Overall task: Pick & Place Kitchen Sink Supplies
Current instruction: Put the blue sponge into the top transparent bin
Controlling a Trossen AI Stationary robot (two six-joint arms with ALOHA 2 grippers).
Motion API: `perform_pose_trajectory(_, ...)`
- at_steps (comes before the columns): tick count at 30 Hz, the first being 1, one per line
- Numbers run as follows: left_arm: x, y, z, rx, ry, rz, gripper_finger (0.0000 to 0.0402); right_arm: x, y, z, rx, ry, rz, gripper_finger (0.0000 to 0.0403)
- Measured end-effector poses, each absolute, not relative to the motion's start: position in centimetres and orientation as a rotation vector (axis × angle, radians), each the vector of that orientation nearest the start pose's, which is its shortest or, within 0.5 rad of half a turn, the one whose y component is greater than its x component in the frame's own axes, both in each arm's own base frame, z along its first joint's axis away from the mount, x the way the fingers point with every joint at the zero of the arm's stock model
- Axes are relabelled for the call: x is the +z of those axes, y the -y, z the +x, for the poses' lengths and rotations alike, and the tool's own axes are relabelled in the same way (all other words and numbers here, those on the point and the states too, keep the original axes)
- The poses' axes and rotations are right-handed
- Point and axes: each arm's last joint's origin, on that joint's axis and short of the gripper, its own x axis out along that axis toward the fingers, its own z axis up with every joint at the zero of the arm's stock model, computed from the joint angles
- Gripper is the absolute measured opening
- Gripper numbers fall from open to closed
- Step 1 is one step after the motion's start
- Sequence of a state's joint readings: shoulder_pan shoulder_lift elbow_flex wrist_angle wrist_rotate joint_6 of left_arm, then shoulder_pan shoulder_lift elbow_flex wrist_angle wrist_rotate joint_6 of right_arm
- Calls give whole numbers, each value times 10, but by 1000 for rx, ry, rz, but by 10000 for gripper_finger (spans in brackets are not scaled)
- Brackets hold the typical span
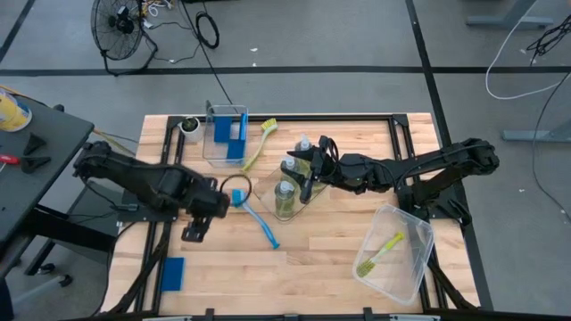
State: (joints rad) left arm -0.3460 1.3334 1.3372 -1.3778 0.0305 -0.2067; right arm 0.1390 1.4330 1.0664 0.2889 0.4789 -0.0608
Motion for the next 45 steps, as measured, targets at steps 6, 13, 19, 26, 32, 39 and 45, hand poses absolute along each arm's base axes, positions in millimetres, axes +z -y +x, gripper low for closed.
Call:
perform_pose_trajectory(6,307,100,196,-232,-1444,108,275,326,-33,326,-315,-84,-83,230)
perform_pose_trajectory(13,280,122,181,-322,-1488,203,275,326,-33,326,-311,-86,-84,230)
perform_pose_trajectory(19,255,141,175,-411,-1435,225,275,325,-33,326,-311,-92,-85,230)
perform_pose_trajectory(26,229,156,165,-531,-1369,305,275,325,-33,326,-312,-91,-85,230)
perform_pose_trajectory(32,217,161,155,-661,-1353,431,275,324,-33,326,-312,-101,-88,230)
perform_pose_trajectory(39,212,173,150,-840,-1296,435,275,324,-33,326,-313,-106,-90,230)
perform_pose_trajectory(45,213,178,149,-902,-1264,438,275,324,-33,326,-313,-106,-90,230)
